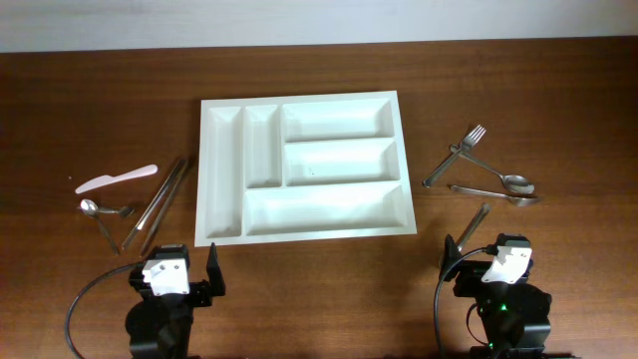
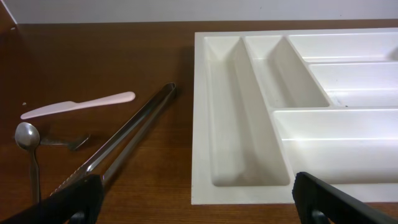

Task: Pack container
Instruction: 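Move the right gripper toward the silver fork on the right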

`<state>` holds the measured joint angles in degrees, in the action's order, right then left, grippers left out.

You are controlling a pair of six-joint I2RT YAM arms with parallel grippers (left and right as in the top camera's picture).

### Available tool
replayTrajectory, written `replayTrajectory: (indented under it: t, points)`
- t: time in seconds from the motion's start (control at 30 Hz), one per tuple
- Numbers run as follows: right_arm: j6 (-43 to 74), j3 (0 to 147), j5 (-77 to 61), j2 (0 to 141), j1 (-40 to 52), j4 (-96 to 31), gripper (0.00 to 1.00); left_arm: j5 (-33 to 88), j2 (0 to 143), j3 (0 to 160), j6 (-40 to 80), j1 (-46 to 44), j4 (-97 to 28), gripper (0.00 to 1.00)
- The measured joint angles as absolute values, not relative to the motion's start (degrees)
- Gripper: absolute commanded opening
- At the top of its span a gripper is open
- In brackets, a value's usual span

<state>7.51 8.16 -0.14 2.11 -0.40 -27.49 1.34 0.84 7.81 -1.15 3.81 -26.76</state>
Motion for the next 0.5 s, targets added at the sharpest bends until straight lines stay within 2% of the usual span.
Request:
replayTrajectory:
  t: [0.23,0.5]
  points:
    - [7.77,8.16,-0.36,2.11,-0.40,-27.46,0.99,1.34,0.84,7.81,-1.15,3.81,-26.76,0.99]
    - [15.00,11.05,2.31,3.18,-0.40,-27.55,0.99,1.34,0.84,7.81,-1.15,3.81,-26.76,0.99]
